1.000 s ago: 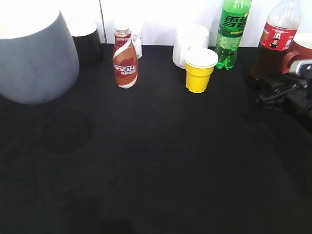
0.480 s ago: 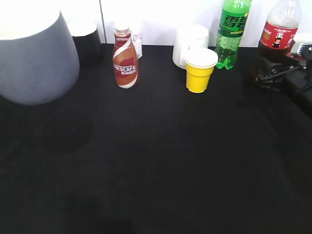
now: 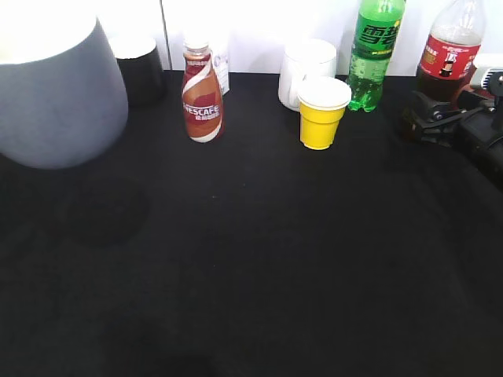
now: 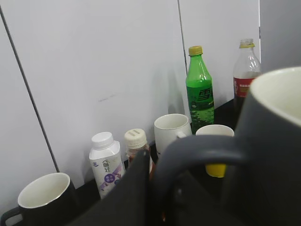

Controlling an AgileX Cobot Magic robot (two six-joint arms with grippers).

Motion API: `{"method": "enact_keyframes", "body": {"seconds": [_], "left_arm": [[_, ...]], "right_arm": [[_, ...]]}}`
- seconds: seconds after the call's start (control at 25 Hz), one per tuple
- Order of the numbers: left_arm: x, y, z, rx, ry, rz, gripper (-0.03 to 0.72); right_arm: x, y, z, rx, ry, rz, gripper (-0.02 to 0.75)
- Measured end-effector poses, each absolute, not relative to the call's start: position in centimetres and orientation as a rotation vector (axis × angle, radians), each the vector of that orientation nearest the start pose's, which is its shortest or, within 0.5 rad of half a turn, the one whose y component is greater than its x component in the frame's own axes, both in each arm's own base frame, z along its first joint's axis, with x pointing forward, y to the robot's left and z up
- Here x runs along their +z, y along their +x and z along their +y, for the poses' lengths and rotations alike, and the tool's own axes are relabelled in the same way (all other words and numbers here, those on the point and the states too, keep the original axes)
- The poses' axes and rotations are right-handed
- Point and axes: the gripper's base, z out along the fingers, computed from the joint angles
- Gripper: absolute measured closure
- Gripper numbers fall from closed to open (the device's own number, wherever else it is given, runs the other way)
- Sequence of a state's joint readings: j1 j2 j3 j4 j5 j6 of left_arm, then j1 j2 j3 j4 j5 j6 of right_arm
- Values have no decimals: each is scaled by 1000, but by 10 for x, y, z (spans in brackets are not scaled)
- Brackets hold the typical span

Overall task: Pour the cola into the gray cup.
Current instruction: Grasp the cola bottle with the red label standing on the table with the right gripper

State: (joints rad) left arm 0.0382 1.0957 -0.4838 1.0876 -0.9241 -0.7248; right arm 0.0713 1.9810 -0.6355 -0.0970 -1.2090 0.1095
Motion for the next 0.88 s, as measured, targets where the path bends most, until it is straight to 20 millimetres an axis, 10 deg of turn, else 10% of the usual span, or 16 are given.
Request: {"method": "enact_keyframes", "body": {"seconds": [0.36, 0.56, 0.88], "left_arm": [[287, 200, -57, -476, 682, 1411, 640], [288, 199, -57, -481, 685, 1405, 640], [288, 199, -57, -481, 686, 1405, 640]], "right_arm": [[135, 348, 32, 176, -59, 1630, 93], [104, 354, 31, 167, -32, 1677, 103], [122, 375, 32, 169, -31, 1569, 142]]}}
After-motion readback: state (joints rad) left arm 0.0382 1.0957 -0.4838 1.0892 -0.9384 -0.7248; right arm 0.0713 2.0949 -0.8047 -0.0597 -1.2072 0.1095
